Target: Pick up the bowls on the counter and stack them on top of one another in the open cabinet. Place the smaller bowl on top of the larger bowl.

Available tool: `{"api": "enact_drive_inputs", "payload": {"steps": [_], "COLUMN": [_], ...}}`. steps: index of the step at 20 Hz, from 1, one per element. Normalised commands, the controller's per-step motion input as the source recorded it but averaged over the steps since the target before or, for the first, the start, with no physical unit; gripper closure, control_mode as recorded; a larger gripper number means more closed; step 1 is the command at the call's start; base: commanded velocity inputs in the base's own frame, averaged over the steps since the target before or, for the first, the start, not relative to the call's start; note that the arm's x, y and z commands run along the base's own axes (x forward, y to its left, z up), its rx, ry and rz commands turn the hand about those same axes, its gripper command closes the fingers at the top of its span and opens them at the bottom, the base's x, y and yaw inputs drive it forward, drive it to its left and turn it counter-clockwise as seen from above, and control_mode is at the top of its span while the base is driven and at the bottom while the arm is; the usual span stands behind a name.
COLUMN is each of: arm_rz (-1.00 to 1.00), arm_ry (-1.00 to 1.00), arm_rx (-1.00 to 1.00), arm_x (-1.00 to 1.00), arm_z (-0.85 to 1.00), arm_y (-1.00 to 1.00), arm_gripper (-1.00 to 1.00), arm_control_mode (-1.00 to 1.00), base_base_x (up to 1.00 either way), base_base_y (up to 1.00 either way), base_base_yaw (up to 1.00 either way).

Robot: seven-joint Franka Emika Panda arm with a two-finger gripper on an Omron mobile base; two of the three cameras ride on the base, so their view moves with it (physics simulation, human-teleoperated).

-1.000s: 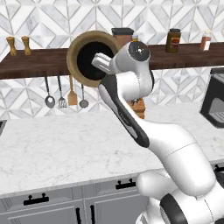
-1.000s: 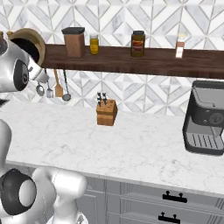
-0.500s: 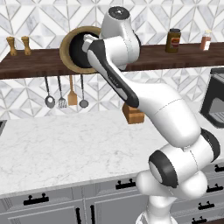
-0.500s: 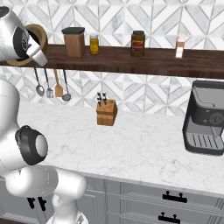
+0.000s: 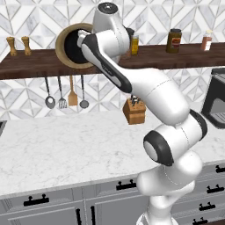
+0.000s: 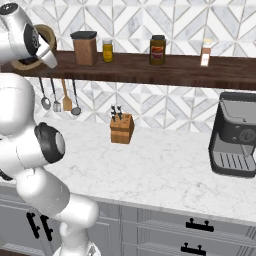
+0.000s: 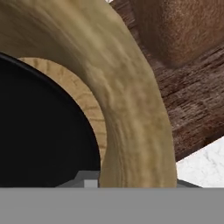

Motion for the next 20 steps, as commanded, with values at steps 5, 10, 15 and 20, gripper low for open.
{"api": "enact_drive_inputs", "payload": {"steps": [5,10,15,20], "arm_rz": [-0.08,-0.05,0.0,0.0], "arm_ry": [0.0,0.01,-0.03,-0.14], "arm_rx": [0.0,0.0,0.0,0.0], "arm_x": [0.66,0.42,0.0,-0.41], "arm_z": [-0.06,0.0,-0.06,-0.14], "arm_y": [0.0,0.0,0.0,-0.04], "arm_gripper": [1.0,-1.0,-1.0,-1.0], "arm_control_mode": [-1.0,-1.0,-1.0,-1.0], "base_base_x": [0.0,0.0,0.0,0.0], "base_base_y": [0.0,0.0,0.0,0.0], "base_base_yaw": [0.0,0.0,0.0,0.0]}}
